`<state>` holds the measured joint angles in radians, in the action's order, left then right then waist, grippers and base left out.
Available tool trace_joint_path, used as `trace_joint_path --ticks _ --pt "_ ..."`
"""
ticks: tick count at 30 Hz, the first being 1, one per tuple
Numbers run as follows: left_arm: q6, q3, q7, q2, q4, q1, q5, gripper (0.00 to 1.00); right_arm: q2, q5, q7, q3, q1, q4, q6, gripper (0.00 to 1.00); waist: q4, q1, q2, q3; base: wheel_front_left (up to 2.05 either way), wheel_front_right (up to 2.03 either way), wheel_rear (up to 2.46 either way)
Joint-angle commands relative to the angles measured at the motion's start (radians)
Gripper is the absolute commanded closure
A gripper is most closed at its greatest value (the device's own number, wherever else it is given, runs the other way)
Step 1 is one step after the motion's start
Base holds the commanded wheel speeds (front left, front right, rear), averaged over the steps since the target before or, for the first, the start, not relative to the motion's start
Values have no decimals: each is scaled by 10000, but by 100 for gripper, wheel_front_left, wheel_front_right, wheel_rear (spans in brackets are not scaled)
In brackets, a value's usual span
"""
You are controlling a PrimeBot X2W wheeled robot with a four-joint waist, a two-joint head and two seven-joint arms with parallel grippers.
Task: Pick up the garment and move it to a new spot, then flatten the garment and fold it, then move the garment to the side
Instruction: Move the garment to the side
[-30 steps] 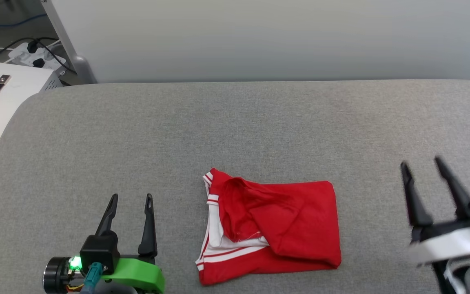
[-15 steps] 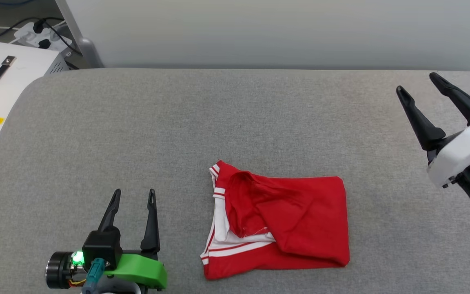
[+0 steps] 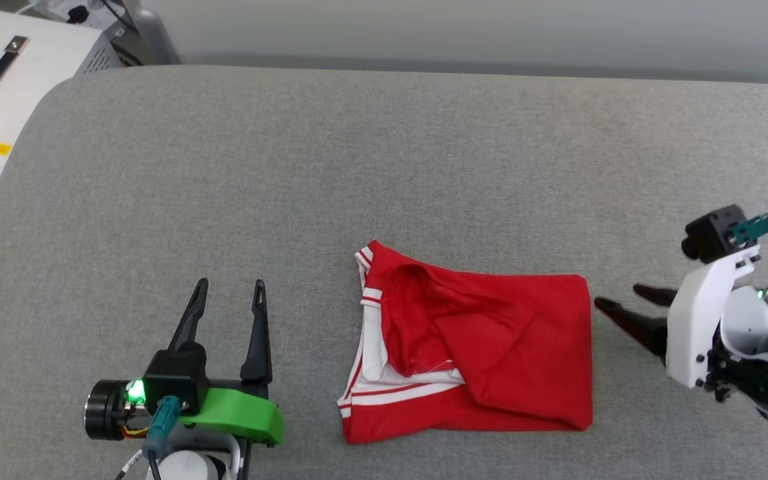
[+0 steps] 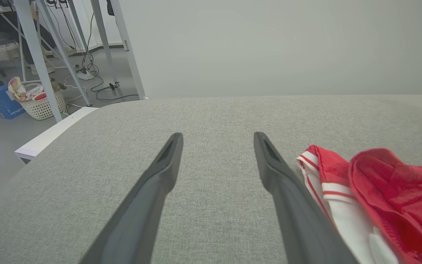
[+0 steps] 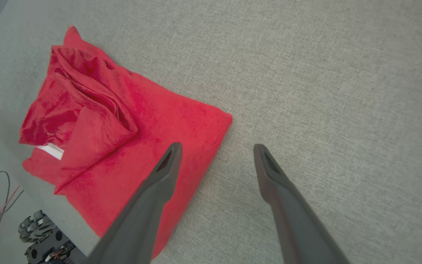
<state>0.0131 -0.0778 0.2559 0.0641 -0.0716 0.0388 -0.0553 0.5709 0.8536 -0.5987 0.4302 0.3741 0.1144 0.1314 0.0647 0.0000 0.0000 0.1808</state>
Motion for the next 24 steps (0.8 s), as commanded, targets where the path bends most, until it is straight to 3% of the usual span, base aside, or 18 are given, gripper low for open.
trace_joint_path --ticks 1,17,18,19,20,24 --pt "8 -21 59 -51 -1 214 -73 0 -49 174 -75 72 -153 73 -7 0 191 0 0 244 0 0 0" --pt "-6 -293 59 -110 -151 831 -124 0 -630 662 133 1774 -543 1504 -7 0 792 0 0 952 0 0 0" --pt "-10 -298 59 -111 -167 829 -132 0 -633 649 319 1809 -533 1533 -7 51 804 0 0 925 0 0 0" --pt "-17 -298 59 -113 -185 817 -140 0 -624 613 504 1849 -500 1557 -7 81 810 0 0 885 0 0 0" --pt "-26 -291 59 -115 -209 786 -148 0 -578 548 711 1935 -430 1545 -7 100 802 0 0 824 0 0 0" --pt "-70 -217 59 -119 -276 585 -151 0 -302 -83 1986 1932 149 1498 -7 100 655 0 0 519 0 0 0"
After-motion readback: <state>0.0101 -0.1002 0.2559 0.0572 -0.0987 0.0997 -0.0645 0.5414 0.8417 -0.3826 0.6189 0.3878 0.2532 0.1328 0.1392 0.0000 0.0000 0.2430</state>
